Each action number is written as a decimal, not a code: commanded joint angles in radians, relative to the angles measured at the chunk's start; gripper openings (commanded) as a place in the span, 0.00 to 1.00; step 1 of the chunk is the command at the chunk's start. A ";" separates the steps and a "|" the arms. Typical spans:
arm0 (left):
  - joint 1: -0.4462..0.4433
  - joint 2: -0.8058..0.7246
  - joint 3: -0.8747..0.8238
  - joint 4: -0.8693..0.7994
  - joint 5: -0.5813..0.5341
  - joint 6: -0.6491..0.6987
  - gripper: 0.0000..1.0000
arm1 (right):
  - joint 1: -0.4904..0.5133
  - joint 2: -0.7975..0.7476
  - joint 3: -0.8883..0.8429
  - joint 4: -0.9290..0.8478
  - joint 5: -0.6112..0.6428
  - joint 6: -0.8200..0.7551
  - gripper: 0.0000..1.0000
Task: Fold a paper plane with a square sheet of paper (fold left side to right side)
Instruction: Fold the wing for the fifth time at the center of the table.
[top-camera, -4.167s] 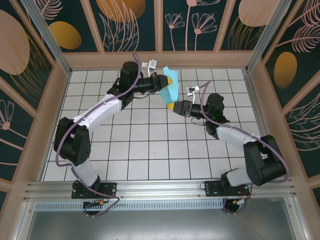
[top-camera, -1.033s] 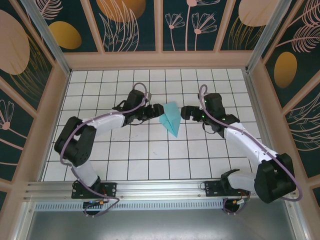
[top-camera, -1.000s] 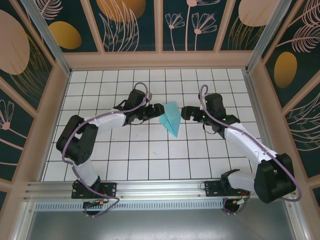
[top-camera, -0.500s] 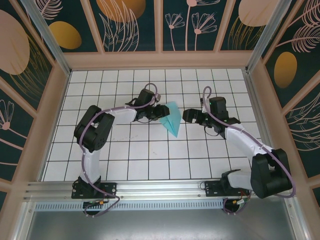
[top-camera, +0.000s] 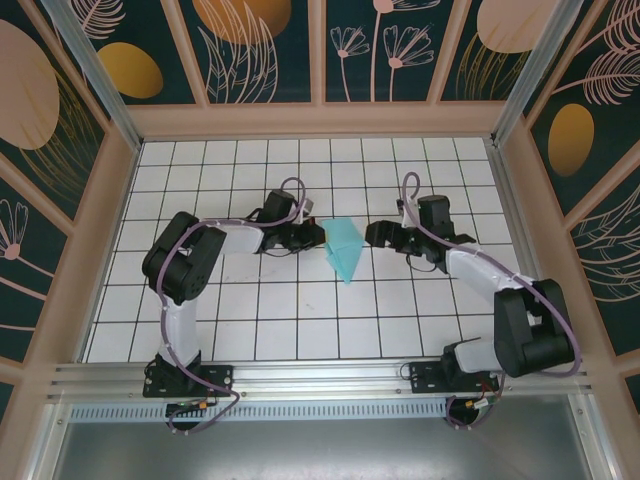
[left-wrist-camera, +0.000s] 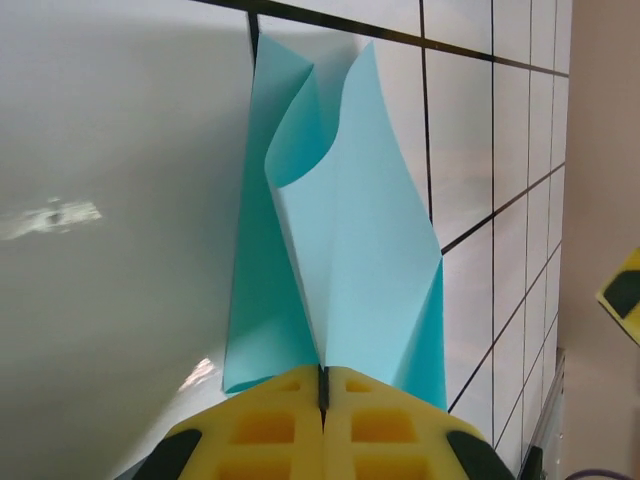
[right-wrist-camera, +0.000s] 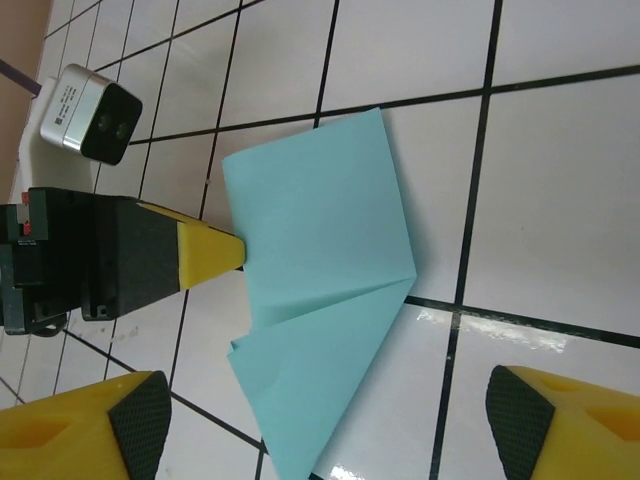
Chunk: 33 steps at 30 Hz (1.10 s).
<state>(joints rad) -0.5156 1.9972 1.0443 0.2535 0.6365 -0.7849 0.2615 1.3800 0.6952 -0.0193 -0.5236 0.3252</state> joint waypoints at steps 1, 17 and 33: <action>0.029 -0.049 -0.041 0.100 0.077 0.064 0.02 | -0.006 0.049 -0.017 0.087 -0.111 0.006 0.82; 0.060 -0.032 -0.112 0.252 0.237 0.165 0.00 | -0.007 0.371 0.120 0.209 -0.288 0.024 0.78; 0.060 -0.045 -0.117 0.262 0.295 0.202 0.00 | -0.011 0.479 0.167 0.306 -0.442 -0.025 0.55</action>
<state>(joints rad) -0.4625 1.9732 0.9318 0.4763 0.9089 -0.6083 0.2531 1.8565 0.8429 0.2596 -0.9119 0.3344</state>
